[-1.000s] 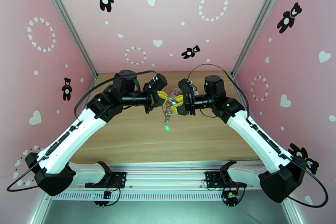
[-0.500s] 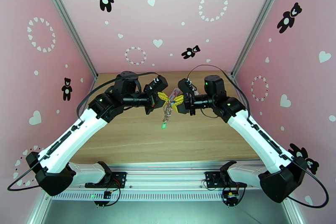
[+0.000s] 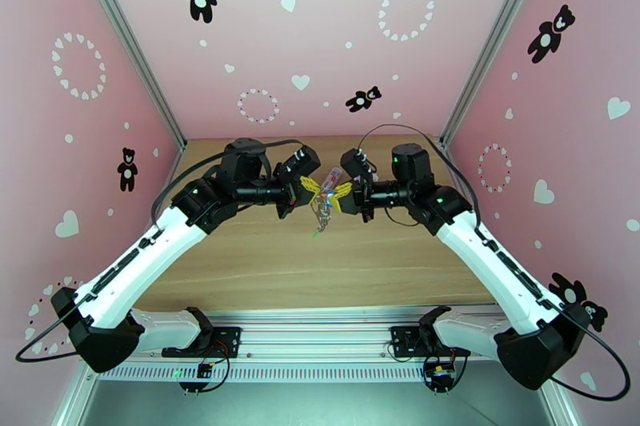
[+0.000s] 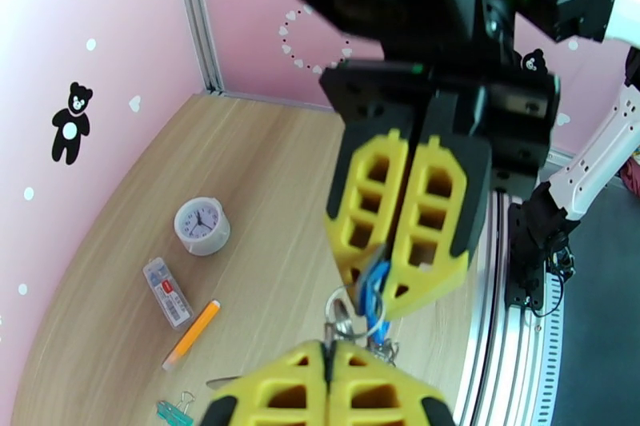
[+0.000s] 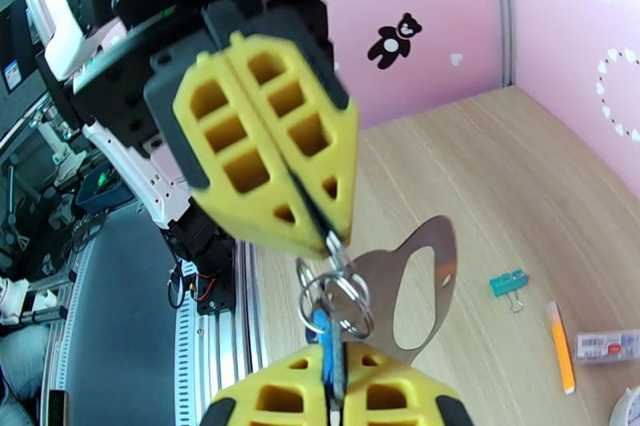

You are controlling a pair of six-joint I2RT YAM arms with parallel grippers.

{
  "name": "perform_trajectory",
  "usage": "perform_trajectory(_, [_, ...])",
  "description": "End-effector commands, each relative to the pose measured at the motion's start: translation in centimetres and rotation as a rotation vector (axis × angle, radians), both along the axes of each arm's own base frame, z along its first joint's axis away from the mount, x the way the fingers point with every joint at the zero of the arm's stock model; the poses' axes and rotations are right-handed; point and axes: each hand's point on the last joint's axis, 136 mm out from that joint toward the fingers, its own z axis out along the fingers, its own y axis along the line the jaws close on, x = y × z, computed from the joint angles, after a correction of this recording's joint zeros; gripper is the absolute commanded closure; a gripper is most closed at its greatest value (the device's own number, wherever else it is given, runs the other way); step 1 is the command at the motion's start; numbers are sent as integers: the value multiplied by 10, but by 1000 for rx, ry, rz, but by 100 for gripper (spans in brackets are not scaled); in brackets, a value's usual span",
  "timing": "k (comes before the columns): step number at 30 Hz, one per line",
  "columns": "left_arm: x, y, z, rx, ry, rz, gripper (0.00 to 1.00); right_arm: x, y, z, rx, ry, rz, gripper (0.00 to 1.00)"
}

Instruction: Remove the keys from the keyring

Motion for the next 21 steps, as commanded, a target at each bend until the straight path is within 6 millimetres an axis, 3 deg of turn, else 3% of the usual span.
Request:
perform_trajectory(1, [8, 9, 6, 0, -69, 59, 100, -9, -9, 22, -13, -28, -35, 100])
perform_trajectory(11, [18, 5, -2, -41, -84, 71, 98, -7, -14, 33, -99, 143, -157, 100])
perform_trajectory(14, [21, 5, -2, -96, -79, 85, 81, -7, -12, 29, -164, 208, -192, 100])
perform_trajectory(19, [21, 22, 5, -227, -81, 170, 64, -5, -16, 19, -258, 350, -268, 100])
perform_trajectory(21, [15, 27, -3, -253, -87, 179, 59, -4, -17, 14, -289, 413, -291, 100])
